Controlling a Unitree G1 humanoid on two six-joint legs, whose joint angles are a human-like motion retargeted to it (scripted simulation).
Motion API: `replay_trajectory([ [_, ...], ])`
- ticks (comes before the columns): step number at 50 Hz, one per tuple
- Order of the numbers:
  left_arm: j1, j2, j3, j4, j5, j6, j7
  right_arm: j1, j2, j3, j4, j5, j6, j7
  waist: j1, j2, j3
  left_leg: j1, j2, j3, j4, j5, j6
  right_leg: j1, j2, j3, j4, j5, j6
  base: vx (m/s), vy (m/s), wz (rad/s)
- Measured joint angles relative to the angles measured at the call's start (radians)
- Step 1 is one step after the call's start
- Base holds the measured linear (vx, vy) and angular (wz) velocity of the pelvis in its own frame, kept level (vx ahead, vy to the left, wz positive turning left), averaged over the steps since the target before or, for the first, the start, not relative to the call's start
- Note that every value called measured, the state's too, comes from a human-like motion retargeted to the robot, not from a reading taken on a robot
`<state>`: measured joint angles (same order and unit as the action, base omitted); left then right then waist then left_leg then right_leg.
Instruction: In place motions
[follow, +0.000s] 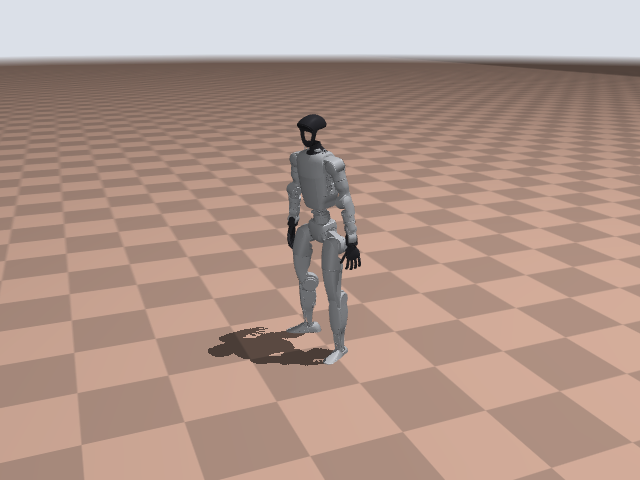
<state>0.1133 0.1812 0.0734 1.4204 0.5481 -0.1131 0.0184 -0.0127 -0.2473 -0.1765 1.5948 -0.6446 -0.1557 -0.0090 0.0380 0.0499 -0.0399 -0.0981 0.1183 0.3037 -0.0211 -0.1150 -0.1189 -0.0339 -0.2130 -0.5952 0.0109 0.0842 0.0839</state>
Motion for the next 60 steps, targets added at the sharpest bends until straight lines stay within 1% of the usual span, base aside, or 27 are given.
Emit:
replay_trajectory([
  [2, 0.006, -0.013, 0.030, 0.055, 0.078, 0.049, 0.059, 0.007, 0.011, -0.046, 0.063, -0.061, 0.094, 0.016, 0.002, 0.002, -0.007, -0.051, -0.008, -0.107, 0.039, -0.005, 0.016, -0.057, -0.018, 0.115, 0.045, 0.015, 0.015, 0.03, 0.06, -0.24],
  [3, -0.001, -0.024, 0.045, 0.088, 0.094, 0.072, 0.109, -0.001, 0.020, -0.065, 0.095, -0.055, 0.147, 0.028, 0.014, 0.000, 0.028, -0.035, -0.003, -0.087, 0.045, -0.008, 0.021, -0.047, -0.018, 0.127, 0.054, 0.022, 0.018, -0.21, 0.01, -0.24],
  [5, -0.007, -0.028, 0.070, 0.123, 0.078, 0.069, 0.173, 0.008, 0.030, -0.080, 0.105, 0.017, 0.219, 0.063, 0.008, -0.004, 0.104, 0.013, 0.002, -0.049, 0.045, -0.017, 0.025, 0.007, -0.014, 0.077, 0.046, 0.022, 0.010, -0.29, -0.01, 0.05],
  [7, 0.016, -0.013, 0.075, 0.123, 0.045, 0.032, 0.155, 0.039, 0.031, -0.072, 0.105, 0.104, 0.213, 0.104, 0.000, -0.012, 0.122, 0.031, -0.001, -0.053, 0.045, -0.020, 0.025, 0.033, -0.017, 0.063, 0.040, 0.021, 0.012, -0.07, 0.00, 0.08],
  [10, 0.066, -0.021, 0.151, 0.107, 0.068, 0.057, 0.126, 0.095, 0.055, -0.087, 0.105, 0.174, 0.215, 0.101, 0.059, -0.031, 0.057, 0.033, -0.001, 0.016, 0.037, -0.029, 0.025, -0.004, -0.025, 0.147, 0.068, 0.007, 0.029, 0.29, 0.11, -0.83],
  [12, 0.085, -0.024, 0.159, 0.098, 0.042, 0.070, 0.114, 0.126, 0.062, -0.130, 0.105, 0.183, 0.202, 0.085, 0.081, -0.039, 0.023, 0.028, -0.017, 0.003, 0.033, -0.025, 0.035, -0.004, -0.030, 0.142, 0.069, 0.017, 0.031, 0.22, 0.12, 0.27],
  [14, 0.083, -0.020, 0.154, 0.095, -0.022, 0.065, 0.094, 0.131, 0.059, -0.151, 0.105, 0.183, 0.183, 0.087, 0.049, -0.050, 0.031, 0.028, -0.048, -0.069, 0.035, -0.014, 0.051, 0.035, -0.036, 0.088, 0.047, 0.048, 0.021, 0.05, 0.12, 1.21],
  [17, 0.058, -0.022, 0.173, 0.089, -0.086, 0.080, 0.035, 0.099, 0.039, -0.154, 0.104, 0.134, 0.169, 0.102, 0.049, -0.064, 0.052, 0.051, -0.076, -0.080, 0.040, -0.010, 0.074, 0.056, -0.052, 0.082, 0.070, 0.082, 0.011, 0.02, 0.20, 0.27],
  [20, 0.033, -0.043, 0.186, 0.067, -0.110, 0.109, -0.049, 0.060, 0.008, -0.152, 0.058, 0.066, 0.166, 0.127, 0.047, -0.054, 0.061, 0.067, -0.098, -0.106, 0.045, -0.001, 0.100, 0.057, -0.073, 0.094, 0.112, 0.142, -0.002, 0.01, 0.34, -0.03],
  [23, 0.011, -0.061, 0.157, 0.036, -0.125, 0.089, -0.123, 0.025, -0.018, -0.151, -0.046, 0.045, 0.142, 0.158, 0.043, -0.026, 0.076, 0.088, -0.113, -0.103, 0.037, 0.012, 0.128, 0.054, -0.081, 0.102, 0.145, 0.218, -0.036, -0.03, 0.29, -0.14],
  [28, -0.046, -0.047, 0.053, 0.013, -0.052, 0.061, -0.124, -0.031, -0.022, -0.138, -0.199, 0.116, 0.095, 0.160, 0.029, 0.031, 0.129, 0.124, -0.104, -0.086, 0.036, 0.025, 0.160, 0.041, -0.081, 0.099, 0.218, 0.296, -0.111, -0.10, 0.34, -0.19],
  [30, -0.077, -0.028, 0.009, 0.016, -0.012, 0.056, -0.118, -0.056, -0.012, -0.123, -0.238, 0.154, 0.076, 0.156, 0.036, 0.053, 0.153, 0.136, -0.091, -0.071, 0.035, 0.028, 0.167, 0.020, -0.075, 0.095, 0.266, 0.290, -0.151, -0.14, 0.28, -0.55],
  [31, -0.090, -0.018, -0.006, 0.017, 0.007, 0.058, -0.117, -0.069, -0.006, -0.113, -0.246, 0.167, 0.068, 0.156, 0.042, 0.062, 0.163, 0.140, -0.082, -0.061, 0.033, 0.029, 0.168, 0.008, -0.069, 0.088, 0.295, 0.266, -0.178, -0.15, 0.17, -0.61],
  [32, -0.103, -0.008, -0.020, 0.019, 0.026, 0.061, -0.116, -0.081, 0.000, -0.101, -0.251, 0.179, 0.060, 0.160, 0.047, 0.067, 0.171, 0.143, -0.075, -0.050, 0.032, 0.031, 0.169, -0.002, -0.061, 0.077, 0.320, 0.239, -0.185, -0.16, 0.10, -0.59],
  [34, -0.124, 0.013, -0.043, 0.022, 0.060, 0.074, -0.112, -0.105, 0.012, -0.073, -0.251, 0.190, 0.046, 0.181, 0.045, 0.062, 0.183, 0.140, -0.077, -0.034, 0.030, 0.034, 0.172, -0.010, -0.036, 0.043, 0.344, 0.174, -0.107, -0.14, 0.07, -0.28],
  [36, -0.137, 0.028, -0.054, 0.028, 0.073, 0.081, -0.108, -0.115, 0.020, -0.047, -0.243, 0.171, 0.041, 0.215, 0.030, 0.051, 0.188, 0.134, -0.085, -0.037, 0.029, 0.037, 0.173, -0.016, 0.000, 0.043, 0.349, 0.123, 0.000, -0.08, 0.03, 0.14],
  [38, -0.145, 0.039, -0.051, 0.036, 0.075, 0.086, -0.105, -0.116, 0.027, -0.017, -0.230, 0.126, 0.037, 0.245, 0.022, 0.034, 0.189, 0.129, -0.098, -0.039, 0.027, 0.040, 0.177, -0.031, 0.056, 0.121, 0.344, 0.083, 0.108, -0.03, 0.01, 0.07],
  [40, -0.146, 0.041, -0.034, 0.040, 0.069, 0.095, -0.103, -0.114, 0.030, 0.016, -0.204, 0.069, 0.029, 0.242, 0.022, 0.015, 0.188, 0.128, -0.117, -0.038, 0.024, 0.040, 0.183, -0.037, 0.118, 0.228, 0.317, 0.046, 0.177, -0.01, -0.03, -0.05],
  [42, -0.141, 0.037, -0.006, 0.040, 0.044, 0.099, -0.105, -0.115, 0.032, 0.046, -0.154, 0.010, 0.024, 0.199, 0.018, -0.001, 0.185, 0.122, -0.124, -0.042, 0.021, 0.043, 0.182, -0.032, 0.185, 0.324, 0.259, 0.023, 0.178, 0.00, -0.08, 0.09],
  [45, -0.119, 0.019, 0.027, 0.045, -0.002, 0.098, -0.108, -0.100, 0.032, 0.065, -0.063, -0.051, 0.027, 0.136, -0.019, -0.028, 0.178, 0.128, -0.172, -0.081, 0.025, 0.039, 0.197, 0.005, 0.213, 0.405, 0.184, -0.022, 0.178, 0.07, 0.02, 0.67],
  [47, -0.104, 0.008, 0.036, 0.055, -0.029, 0.100, -0.113, -0.076, 0.033, 0.054, 0.009, -0.053, 0.027, 0.121, -0.029, -0.034, 0.168, 0.140, -0.191, -0.099, 0.029, 0.035, 0.202, 0.034, 0.203, 0.353, 0.134, -0.056, 0.081, 0.17, 0.02, 0.60],
  [48, -0.098, 0.004, 0.036, 0.061, -0.037, 0.102, -0.116, -0.065, 0.031, 0.046, 0.043, -0.045, 0.026, 0.120, -0.021, -0.044, 0.163, 0.147, -0.203, -0.098, 0.031, 0.032, 0.203, 0.056, 0.181, 0.307, 0.115, -0.058, 0.071, 0.19, 0.02, 0.16],
  [52, -0.089, -0.033, 0.048, 0.084, -0.045, 0.122, -0.091, -0.013, 0.027, -0.014, 0.105, 0.031, 0.056, 0.138, 0.068, -0.031, 0.155, 0.163, -0.196, -0.063, 0.042, 0.009, 0.212, 0.091, 0.157, 0.313, 0.065, -0.068, 0.060, 0.06, 0.00, -0.39],
  [53, -0.079, -0.046, 0.055, 0.086, -0.051, 0.116, -0.080, 0.001, 0.028, -0.023, 0.105, 0.050, 0.067, 0.133, 0.063, -0.029, 0.150, 0.164, -0.198, -0.070, 0.045, 0.004, 0.215, 0.098, 0.156, 0.260, 0.057, -0.074, 0.047, 0.00, 0.00, 0.00],
  [55, -0.042, -0.062, 0.065, 0.086, -0.064, 0.090, -0.084, 0.023, 0.028, -0.028, 0.105, 0.082, 0.092, 0.117, 0.055, -0.030, 0.135, 0.168, -0.204, -0.064, 0.044, -0.004, 0.220, 0.103, 0.171, 0.278, 0.050, -0.078, 0.038, 0.13, 0.00, 0.06],
  [57, -0.002, -0.070, 0.059, 0.088, -0.064, 0.070, -0.101, 0.034, 0.032, -0.029, 0.105, 0.102, 0.110, 0.105, 0.016, -0.024, 0.111, 0.161, -0.201, -0.079, 0.047, -0.006, 0.219, 0.093, 0.175, 0.295, 0.058, -0.076, 0.053, 0.18, -0.02, 0.33],
  [60, 0.019, -0.073, 0.047, 0.119, -0.058, 0.072, -0.052, 0.029, 0.041, -0.046, 0.105, 0.117, 0.105, 0.110, -0.017, -0.012, 0.096, 0.157, -0.191, -0.086, 0.047, -0.009, 0.215, 0.088, 0.178, 0.278, 0.067, -0.079, 0.068, 0.04, -0.05, 0.28],
])
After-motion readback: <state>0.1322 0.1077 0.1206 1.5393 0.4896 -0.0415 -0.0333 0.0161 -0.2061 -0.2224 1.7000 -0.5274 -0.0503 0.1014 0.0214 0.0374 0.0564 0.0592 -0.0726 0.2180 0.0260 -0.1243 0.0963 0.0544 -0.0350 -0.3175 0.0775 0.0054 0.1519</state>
